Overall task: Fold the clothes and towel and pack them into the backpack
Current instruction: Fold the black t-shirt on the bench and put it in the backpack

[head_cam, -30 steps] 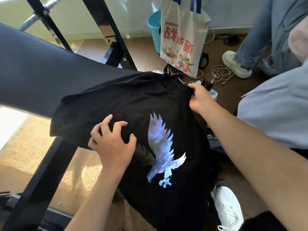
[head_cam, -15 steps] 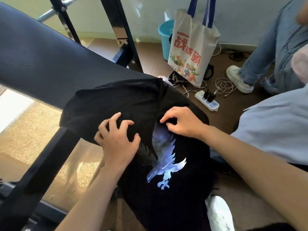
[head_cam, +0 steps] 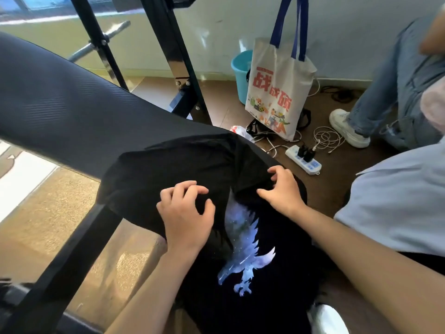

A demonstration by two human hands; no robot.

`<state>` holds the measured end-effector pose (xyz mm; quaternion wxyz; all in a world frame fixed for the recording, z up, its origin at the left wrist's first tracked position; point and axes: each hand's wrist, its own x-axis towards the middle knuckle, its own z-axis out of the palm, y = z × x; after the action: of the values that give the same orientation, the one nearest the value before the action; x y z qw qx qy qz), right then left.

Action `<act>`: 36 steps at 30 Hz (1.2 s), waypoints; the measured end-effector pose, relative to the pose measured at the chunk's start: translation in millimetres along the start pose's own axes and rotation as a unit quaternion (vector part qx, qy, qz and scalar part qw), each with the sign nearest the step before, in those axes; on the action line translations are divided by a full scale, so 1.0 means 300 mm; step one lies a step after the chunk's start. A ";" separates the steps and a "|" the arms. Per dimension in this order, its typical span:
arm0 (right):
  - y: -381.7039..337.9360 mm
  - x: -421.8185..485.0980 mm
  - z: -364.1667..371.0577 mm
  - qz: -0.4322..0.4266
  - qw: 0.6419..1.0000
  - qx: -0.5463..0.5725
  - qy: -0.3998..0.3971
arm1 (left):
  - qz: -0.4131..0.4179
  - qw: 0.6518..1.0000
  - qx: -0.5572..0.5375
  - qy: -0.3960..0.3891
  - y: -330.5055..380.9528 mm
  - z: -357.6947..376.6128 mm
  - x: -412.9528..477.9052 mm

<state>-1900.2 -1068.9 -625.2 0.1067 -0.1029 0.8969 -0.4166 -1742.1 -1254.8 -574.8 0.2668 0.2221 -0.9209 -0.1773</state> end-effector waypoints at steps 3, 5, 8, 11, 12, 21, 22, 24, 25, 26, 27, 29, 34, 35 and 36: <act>0.001 0.020 0.008 0.078 0.995 0.052 0.040 | -0.012 0.990 -0.106 -0.093 0.098 0.053 0.097; 0.015 0.026 0.010 0.115 0.990 0.066 0.039 | 0.022 0.984 -0.091 -0.153 0.164 0.106 0.175; 0.049 0.031 0.010 0.163 0.984 0.068 0.019 | 0.159 0.964 0.020 -0.212 0.250 0.200 0.251; 0.084 0.034 0.007 0.198 0.974 0.107 0.009 | 0.279 0.906 0.171 -0.268 0.303 0.301 0.274; 0.095 0.036 0.006 0.200 0.972 0.121 0.013 | 0.311 0.882 0.221 -0.277 0.314 0.328 0.275; 0.120 0.048 -0.009 0.157 0.970 0.174 0.064 | 0.145 0.975 0.091 -0.143 0.297 0.296 0.378; 0.106 0.041 -0.025 0.140 0.974 0.161 0.074 | 0.129 0.982 0.071 -0.122 0.287 0.266 0.395; 0.064 0.018 -0.061 0.092 0.980 0.153 0.090 | 0.131 0.986 0.053 -0.087 0.272 0.202 0.424; 0.040 0.002 -0.076 0.059 0.981 0.157 0.096 | 0.135 0.987 0.041 -0.073 0.264 0.168 0.432; 0.015 -0.015 -0.089 0.022 0.981 0.161 0.101 | 0.137 0.988 0.027 -0.063 0.253 0.136 0.434; -0.010 -0.031 -0.099 -0.016 0.981 0.164 0.101 | 0.139 0.989 0.012 -0.057 0.238 0.105 0.431; -0.043 -0.062 -0.101 -0.081 0.983 0.156 0.053 | 0.139 0.988 0.010 -0.072 0.194 0.048 0.419; -0.055 -0.121 -0.049 -0.130 0.967 0.057 -0.212 | 0.097 0.954 0.182 -0.219 0.048 -0.057 0.396; -0.050 -0.121 -0.042 -0.132 0.968 0.042 -0.209 | 0.095 0.947 0.190 -0.242 0.031 -0.073 0.399; -0.047 -0.116 -0.037 -0.134 0.973 0.035 -0.186 | 0.088 0.947 0.177 -0.253 0.019 -0.085 0.405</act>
<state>-1868.7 -1060.2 -603.7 0.2189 -0.2940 0.8240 -0.4321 -1821.6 -1316.4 -501.8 -0.0036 0.1314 -0.9906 -0.0378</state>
